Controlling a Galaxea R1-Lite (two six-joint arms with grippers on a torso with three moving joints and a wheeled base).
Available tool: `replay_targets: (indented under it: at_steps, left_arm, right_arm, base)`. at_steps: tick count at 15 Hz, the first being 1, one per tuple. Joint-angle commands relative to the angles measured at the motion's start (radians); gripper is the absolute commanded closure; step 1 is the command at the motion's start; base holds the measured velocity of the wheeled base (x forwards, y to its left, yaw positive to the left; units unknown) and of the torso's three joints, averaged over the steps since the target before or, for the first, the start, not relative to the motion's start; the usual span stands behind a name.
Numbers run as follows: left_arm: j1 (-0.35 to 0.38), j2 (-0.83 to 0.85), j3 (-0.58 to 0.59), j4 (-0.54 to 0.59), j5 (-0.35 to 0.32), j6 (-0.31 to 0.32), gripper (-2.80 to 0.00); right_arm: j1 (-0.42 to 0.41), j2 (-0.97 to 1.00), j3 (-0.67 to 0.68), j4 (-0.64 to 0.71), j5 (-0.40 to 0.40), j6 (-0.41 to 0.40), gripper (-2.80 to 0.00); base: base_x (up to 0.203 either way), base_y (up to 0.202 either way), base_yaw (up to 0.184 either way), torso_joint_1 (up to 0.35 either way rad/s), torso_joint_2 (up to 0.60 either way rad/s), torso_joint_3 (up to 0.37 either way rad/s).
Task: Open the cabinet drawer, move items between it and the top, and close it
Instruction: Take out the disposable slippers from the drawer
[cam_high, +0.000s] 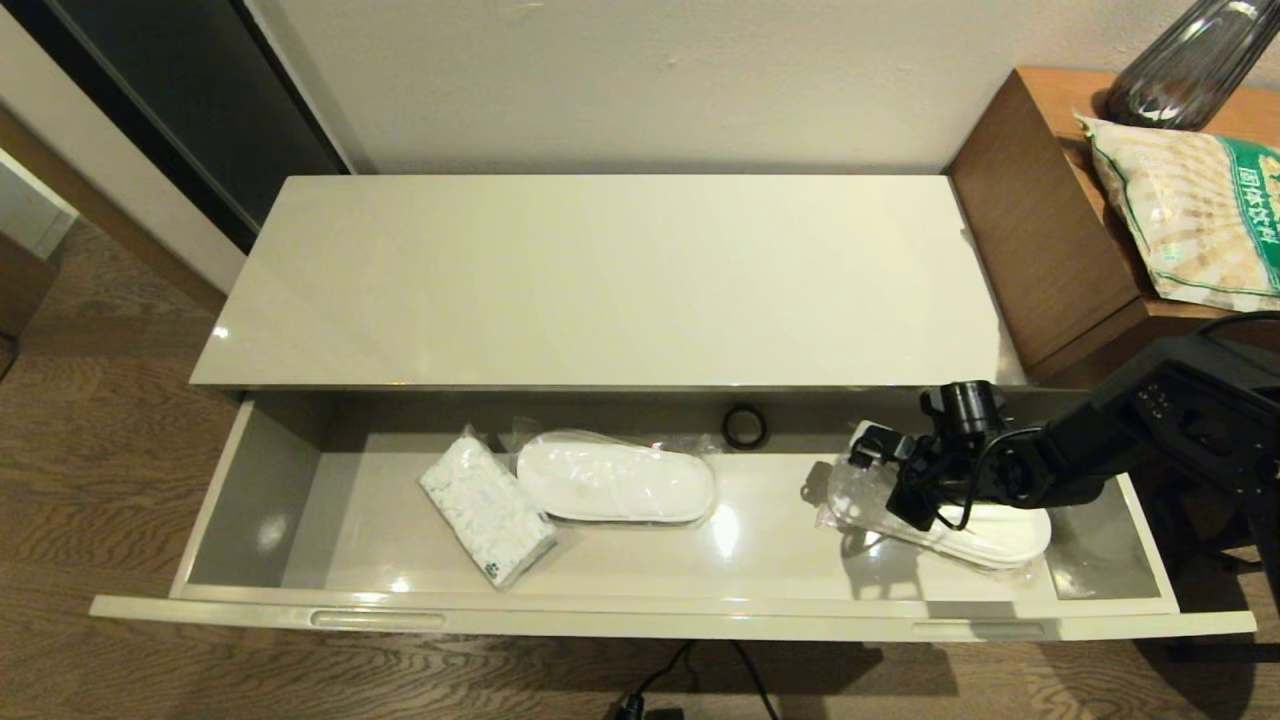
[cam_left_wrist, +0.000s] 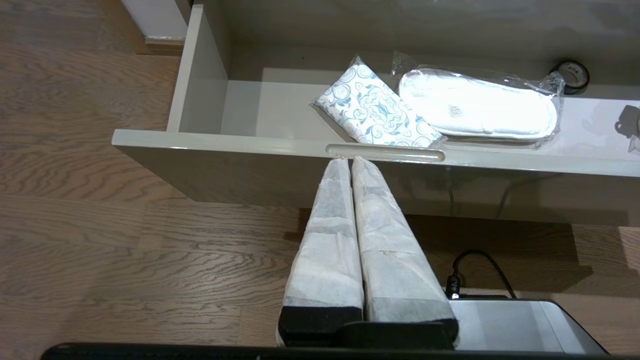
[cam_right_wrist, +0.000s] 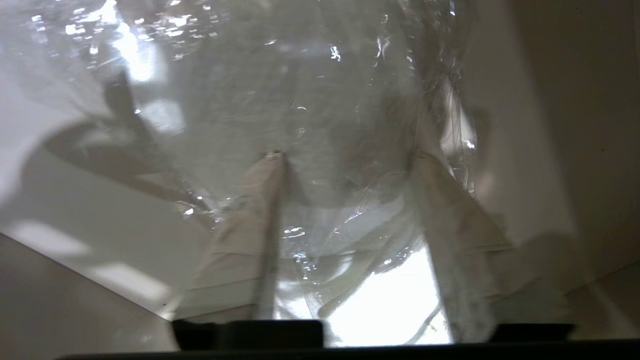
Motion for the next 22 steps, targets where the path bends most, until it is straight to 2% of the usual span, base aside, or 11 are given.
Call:
replay_targets:
  at_steps: [1, 12, 22]
  left_arm:
    - [0.000, 0.001, 0.000, 0.000, 0.001, 0.000, 0.00]
    - [0.000, 0.001, 0.000, 0.000, 0.001, -0.002, 0.00]
    - [0.000, 0.001, 0.000, 0.000, 0.001, -0.001, 0.00]
  right_arm:
    - [-0.002, -0.042, 0.019, -0.002, -0.003, -0.003, 0.00]
    - [-0.007, -0.233, 0.046, 0.128, -0.011, 0.016, 0.00]
    - [-0.006, -0.387, 0.125, 0.137, -0.054, 0.028, 0.00]
  base:
    - [0.000, 0.000, 0.000, 0.000, 0.00, 0.000]
    - [0.000, 0.000, 0.000, 0.000, 0.00, 0.000]
    - [0.000, 0.000, 0.000, 0.000, 0.00, 0.000]
